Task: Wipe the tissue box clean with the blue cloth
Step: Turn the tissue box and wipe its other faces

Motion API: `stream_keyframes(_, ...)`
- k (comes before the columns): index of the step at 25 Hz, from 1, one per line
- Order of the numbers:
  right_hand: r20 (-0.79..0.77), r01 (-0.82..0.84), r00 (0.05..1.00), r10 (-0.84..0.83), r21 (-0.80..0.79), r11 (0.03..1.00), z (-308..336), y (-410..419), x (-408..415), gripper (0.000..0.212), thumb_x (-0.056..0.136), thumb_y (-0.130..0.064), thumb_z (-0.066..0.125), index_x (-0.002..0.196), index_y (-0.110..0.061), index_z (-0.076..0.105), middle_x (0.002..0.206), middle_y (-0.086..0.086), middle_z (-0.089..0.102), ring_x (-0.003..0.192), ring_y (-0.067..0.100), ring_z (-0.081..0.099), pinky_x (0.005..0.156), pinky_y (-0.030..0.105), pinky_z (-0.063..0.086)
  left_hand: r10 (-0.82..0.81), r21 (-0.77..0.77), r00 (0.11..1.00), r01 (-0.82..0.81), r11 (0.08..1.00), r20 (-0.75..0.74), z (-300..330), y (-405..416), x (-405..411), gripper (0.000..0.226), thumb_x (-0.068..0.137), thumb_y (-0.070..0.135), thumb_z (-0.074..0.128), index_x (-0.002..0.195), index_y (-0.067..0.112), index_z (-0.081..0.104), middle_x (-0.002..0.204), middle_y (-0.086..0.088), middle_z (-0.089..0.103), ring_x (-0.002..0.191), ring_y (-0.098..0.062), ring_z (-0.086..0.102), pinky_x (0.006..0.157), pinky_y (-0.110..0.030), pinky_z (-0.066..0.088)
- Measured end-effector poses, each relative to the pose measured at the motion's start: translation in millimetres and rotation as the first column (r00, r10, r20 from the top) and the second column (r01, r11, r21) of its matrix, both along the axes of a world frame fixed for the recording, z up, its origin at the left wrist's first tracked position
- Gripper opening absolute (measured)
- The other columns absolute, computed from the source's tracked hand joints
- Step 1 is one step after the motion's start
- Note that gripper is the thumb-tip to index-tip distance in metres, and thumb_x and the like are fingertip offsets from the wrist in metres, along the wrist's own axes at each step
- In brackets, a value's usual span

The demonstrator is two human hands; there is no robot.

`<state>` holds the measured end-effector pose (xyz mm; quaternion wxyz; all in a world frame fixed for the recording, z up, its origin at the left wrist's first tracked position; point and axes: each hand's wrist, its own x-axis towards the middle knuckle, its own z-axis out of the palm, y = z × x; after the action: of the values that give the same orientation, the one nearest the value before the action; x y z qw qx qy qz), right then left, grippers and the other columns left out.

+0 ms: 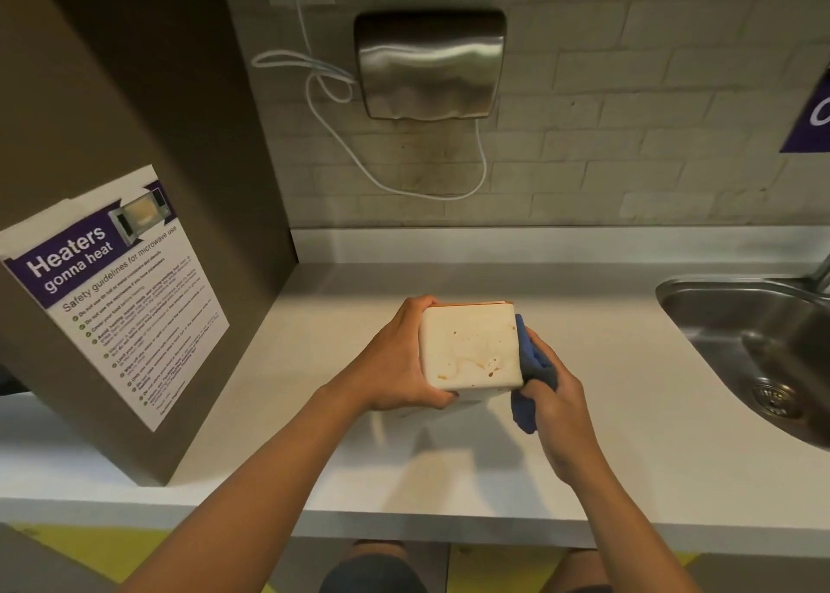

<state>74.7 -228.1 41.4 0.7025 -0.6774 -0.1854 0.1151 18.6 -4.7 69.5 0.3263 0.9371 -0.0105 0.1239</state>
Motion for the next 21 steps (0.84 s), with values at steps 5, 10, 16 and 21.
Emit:
stream_keyframes(5,-0.026,0.105,0.994,-0.105,0.013,0.994,10.7,5.7,6.2,0.059,0.09,0.006,0.038,0.125,-0.036,0.06,0.103,-0.015,0.07,0.097,0.013,0.064,0.082,0.046,0.055,0.012,-0.05,1.0,-0.011,0.999,0.015,-3.5,-0.3,1.0,0.11,0.055,0.04,0.095,0.14,0.04,0.025,0.135,0.018,0.04,0.121,-0.001,0.047,0.097,-0.032,0.051)
stream_keyframes(10,0.055,0.116,0.991,-0.119,0.057,0.992,20.1,14.7,0.2,0.055,0.088,0.005,0.043,0.13,-0.027,0.06,0.113,-0.017,0.067,0.096,0.007,0.063,0.065,0.036,0.053,0.049,-0.048,0.999,-0.049,0.998,-0.001,-6.3,6.8,1.0,0.109,0.055,0.043,0.095,0.137,0.041,0.023,0.132,0.018,0.041,0.118,-0.001,0.048,0.095,-0.037,0.054)
stream_keyframes(16,0.394,0.221,0.907,-0.146,-0.153,0.963,27.1,21.2,-4.2,0.054,0.087,-0.014,0.044,0.141,-0.025,0.048,0.141,-0.008,0.052,0.12,0.001,0.051,0.094,0.027,0.05,0.037,-0.018,0.999,-0.036,0.999,0.039,-5.0,-1.6,10.7,0.105,0.055,0.043,0.096,0.134,0.037,0.026,0.131,0.013,0.038,0.115,-0.006,0.048,0.09,-0.03,0.054)
stream_keyframes(21,0.458,0.326,0.872,-0.175,-0.276,0.904,35.8,28.0,2.0,0.055,0.087,-0.021,0.041,0.141,-0.021,0.048,0.144,-0.002,0.049,0.131,0.02,0.046,0.105,0.039,0.043,0.023,-0.044,0.998,-0.02,0.999,0.064,-8.3,-6.9,14.8,0.104,0.056,0.04,0.096,0.133,0.037,0.026,0.129,0.011,0.038,0.113,-0.007,0.048,0.086,-0.025,0.053)
